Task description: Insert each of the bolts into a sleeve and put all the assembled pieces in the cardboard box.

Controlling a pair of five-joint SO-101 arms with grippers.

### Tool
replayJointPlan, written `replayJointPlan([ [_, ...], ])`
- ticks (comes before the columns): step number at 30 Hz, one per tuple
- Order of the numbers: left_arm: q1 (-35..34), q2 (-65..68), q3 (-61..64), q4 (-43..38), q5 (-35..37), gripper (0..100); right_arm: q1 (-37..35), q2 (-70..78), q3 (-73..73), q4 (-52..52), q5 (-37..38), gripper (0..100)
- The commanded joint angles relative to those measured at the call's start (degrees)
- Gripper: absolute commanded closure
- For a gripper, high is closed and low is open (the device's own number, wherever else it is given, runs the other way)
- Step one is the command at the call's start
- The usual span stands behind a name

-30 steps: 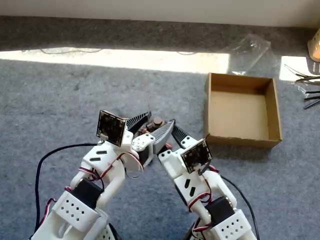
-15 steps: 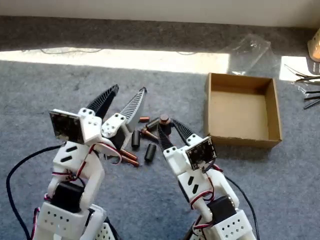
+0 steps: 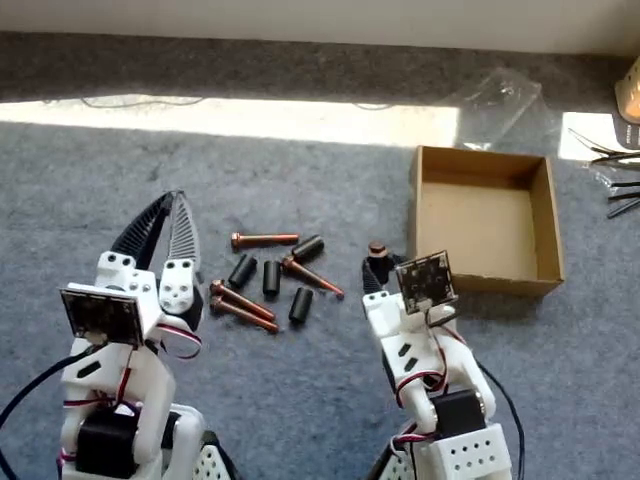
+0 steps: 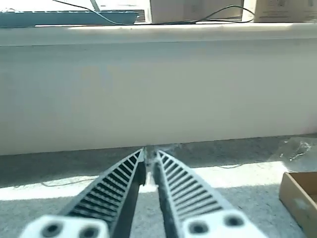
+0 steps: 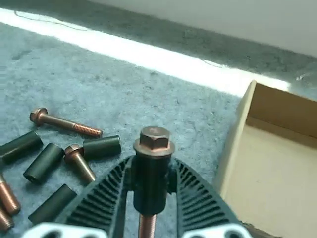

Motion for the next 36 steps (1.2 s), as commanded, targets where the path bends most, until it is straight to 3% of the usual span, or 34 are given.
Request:
replayJointPlan([
  [1,-6.0,0.7,-0.3,0.6,-0.4,97,3.0,-0.1,-9.6,3.8,0.5,99.4],
  [11,-9.9,0.7,8.1,0.4,-0.3,100,11.8,6.2,-25.4,10.5,0.6,99.4],
  [23,-10.0,0.7,18.8,0.4,-0.4,100,18.5,48.5,-50.1,10.5,0.6,99.4],
  [36,-10.0,0.7,21.1,0.3,-0.5,100,19.7,86.3,-71.3,10.8,0.6,99.4],
])
